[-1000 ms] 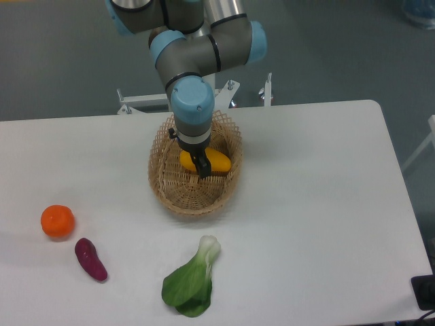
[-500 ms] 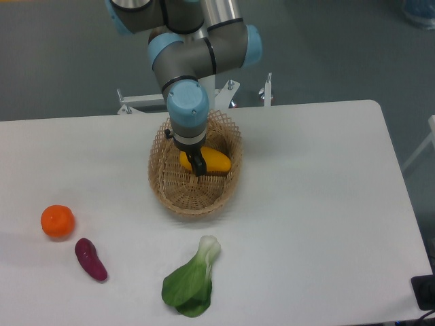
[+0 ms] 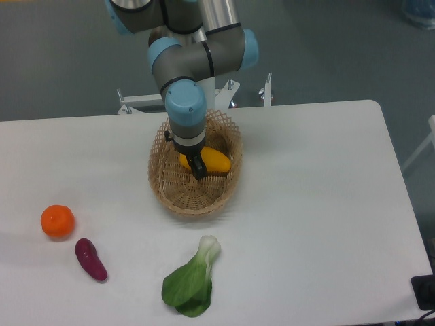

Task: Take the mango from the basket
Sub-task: 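Lower the gripper into the basket and close it on the mango, then lift the mango out of the basket, tipping the basket edge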

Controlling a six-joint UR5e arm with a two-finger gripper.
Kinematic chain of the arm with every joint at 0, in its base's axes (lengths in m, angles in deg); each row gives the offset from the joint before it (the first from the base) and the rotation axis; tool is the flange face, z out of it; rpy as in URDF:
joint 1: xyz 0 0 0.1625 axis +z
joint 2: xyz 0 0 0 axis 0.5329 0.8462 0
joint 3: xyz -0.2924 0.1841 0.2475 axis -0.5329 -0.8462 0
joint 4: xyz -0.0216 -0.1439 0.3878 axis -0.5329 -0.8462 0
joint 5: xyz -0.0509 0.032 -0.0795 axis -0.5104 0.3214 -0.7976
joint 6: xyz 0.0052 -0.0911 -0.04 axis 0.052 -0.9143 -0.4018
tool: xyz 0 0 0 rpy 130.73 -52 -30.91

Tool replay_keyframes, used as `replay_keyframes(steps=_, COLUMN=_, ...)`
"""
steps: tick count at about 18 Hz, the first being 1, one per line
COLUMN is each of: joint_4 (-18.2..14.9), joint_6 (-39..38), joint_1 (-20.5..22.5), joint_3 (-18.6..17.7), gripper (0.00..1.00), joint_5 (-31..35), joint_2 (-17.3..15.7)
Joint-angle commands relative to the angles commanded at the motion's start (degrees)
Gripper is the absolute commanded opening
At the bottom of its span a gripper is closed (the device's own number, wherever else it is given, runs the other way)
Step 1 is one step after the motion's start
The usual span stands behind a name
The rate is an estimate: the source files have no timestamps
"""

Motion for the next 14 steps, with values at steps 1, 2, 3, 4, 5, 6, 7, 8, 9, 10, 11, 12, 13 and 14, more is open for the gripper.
replay_keyframes(steps=1, joint_4=0.0, joint_6=0.0, joint_1=0.0, joint_3=0.3, gripper=0.65, joint_5=0.0, joint_2=-0.1)
replay_keyframes(steps=2, joint_4=-0.1, joint_6=0.1, joint_1=0.0, joint_3=0.7, gripper=0.61, joint_5=0.0, joint_2=-0.2)
replay_keyframes(steps=3, joint_4=-0.2, joint_6=0.4, joint_1=0.1, joint_3=1.0, gripper=0.59, joint_5=0.0, joint_2=-0.4)
replay_keyframes(steps=4, joint_4=-0.4, joint_6=0.5, joint_1=0.3, joint_3=1.6, gripper=0.58, joint_5=0.1, joint_2=-0.5)
replay_keyframes(steps=5, joint_4=-1.2, joint_6=0.5, joint_1=0.4, joint_3=2.6, gripper=0.58, joint_5=0.0, joint_2=-0.6)
replay_keyframes(steps=6, joint_4=-2.0, joint_6=0.5, joint_1=0.5, joint_3=3.2, gripper=0.58, joint_5=-0.1, joint_2=-0.6)
replay_keyframes(steps=7, joint_4=-2.7, joint_6=0.3, joint_1=0.8, joint_3=3.9, gripper=0.58, joint_5=-0.3, joint_2=-0.6)
replay_keyframes(steps=8, joint_4=-3.4, joint_6=-0.2, joint_1=0.8, joint_3=4.7, gripper=0.58, joint_5=-0.3, joint_2=-0.6)
replay_keyframes(steps=9, joint_4=-4.5, joint_6=-0.3, joint_1=0.9, joint_3=5.4, gripper=0.58, joint_5=-0.4, joint_2=-0.6)
replay_keyframes(steps=10, joint_4=-5.5, joint_6=-0.6, joint_1=1.1, joint_3=6.6, gripper=0.58, joint_5=-0.5, joint_2=-0.6)
replay_keyframes(steps=11, joint_4=-6.9, joint_6=-1.7, joint_1=1.5, joint_3=8.2, gripper=0.59, joint_5=-0.6, joint_2=-0.7)
replay_keyframes(steps=12, joint_4=-8.2, joint_6=-3.2, joint_1=2.1, joint_3=9.8, gripper=0.59, joint_5=-0.8, joint_2=-0.7)
replay_keyframes(steps=13, joint_4=-9.1, joint_6=-4.9, joint_1=2.6, joint_3=11.8, gripper=0.59, joint_5=-1.0, joint_2=-0.7)
replay_keyframes(steps=14, joint_4=-9.9, joint_6=-6.3, joint_1=3.1, joint_3=14.0, gripper=0.59, joint_5=-1.6, joint_2=-0.6)
